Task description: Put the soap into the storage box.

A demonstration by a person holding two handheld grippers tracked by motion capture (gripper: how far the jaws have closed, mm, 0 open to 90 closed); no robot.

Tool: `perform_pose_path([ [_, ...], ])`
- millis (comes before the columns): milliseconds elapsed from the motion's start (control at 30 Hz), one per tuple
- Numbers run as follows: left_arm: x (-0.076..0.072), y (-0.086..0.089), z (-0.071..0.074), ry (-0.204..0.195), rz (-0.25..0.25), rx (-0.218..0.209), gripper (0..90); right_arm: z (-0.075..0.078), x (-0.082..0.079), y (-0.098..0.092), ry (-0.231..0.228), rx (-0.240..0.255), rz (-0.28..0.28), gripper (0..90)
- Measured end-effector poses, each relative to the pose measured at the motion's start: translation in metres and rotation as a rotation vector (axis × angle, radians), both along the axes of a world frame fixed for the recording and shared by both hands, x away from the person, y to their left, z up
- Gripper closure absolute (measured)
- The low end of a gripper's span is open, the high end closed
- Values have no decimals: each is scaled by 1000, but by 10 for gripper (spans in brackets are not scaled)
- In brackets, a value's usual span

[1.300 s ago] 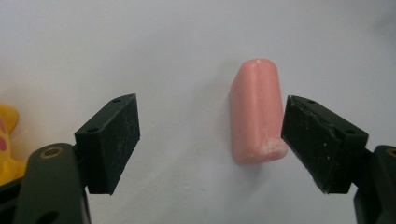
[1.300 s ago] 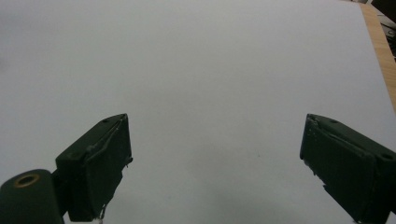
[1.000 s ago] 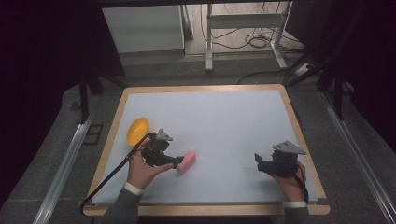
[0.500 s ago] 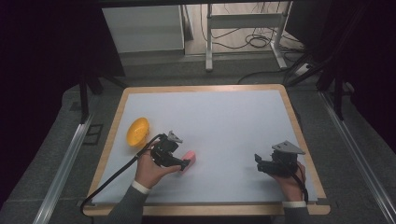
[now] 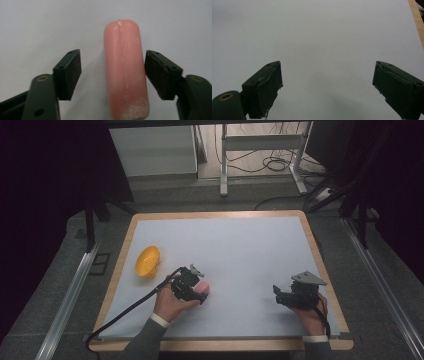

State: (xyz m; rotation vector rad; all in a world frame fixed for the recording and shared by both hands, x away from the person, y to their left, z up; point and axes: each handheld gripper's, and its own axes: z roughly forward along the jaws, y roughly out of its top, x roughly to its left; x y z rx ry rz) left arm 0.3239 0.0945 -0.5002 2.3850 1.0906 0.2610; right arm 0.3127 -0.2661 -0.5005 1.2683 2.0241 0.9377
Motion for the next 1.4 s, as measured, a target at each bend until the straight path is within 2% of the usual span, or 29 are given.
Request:
perform_pose_path([
  [100, 0, 2, -3, 13, -6, 13, 400, 0, 0, 0, 1, -1, 0, 86],
  [167, 0, 2, -4, 19, -6, -11, 458, 0, 0, 0, 0, -1, 1, 86],
  [200, -1, 2, -4, 17, -13, -18, 500, 0, 0, 0, 0, -2, 1, 86],
  [233, -1, 2, -4, 15, -16, -21, 586, -1, 0, 1, 2, -2, 2, 86],
  [333, -1, 2, -3, 16, -14, -21, 597, -1, 0, 1, 3, -4, 3, 86],
  [433, -1, 3, -4, -14, -5, -13, 599, -1, 0, 1, 2, -4, 3, 86],
  [567, -2, 6, -4, -20, 2, -34, 600, 0, 0, -1, 1, -3, 1, 86],
  [1067, -6, 23, 8, -57, 20, -58, 600, -1, 0, -1, 1, -6, 0, 86],
  [1400, -8, 26, 13, -86, 28, -68, 600, -2, 0, -1, 3, -8, -1, 86],
])
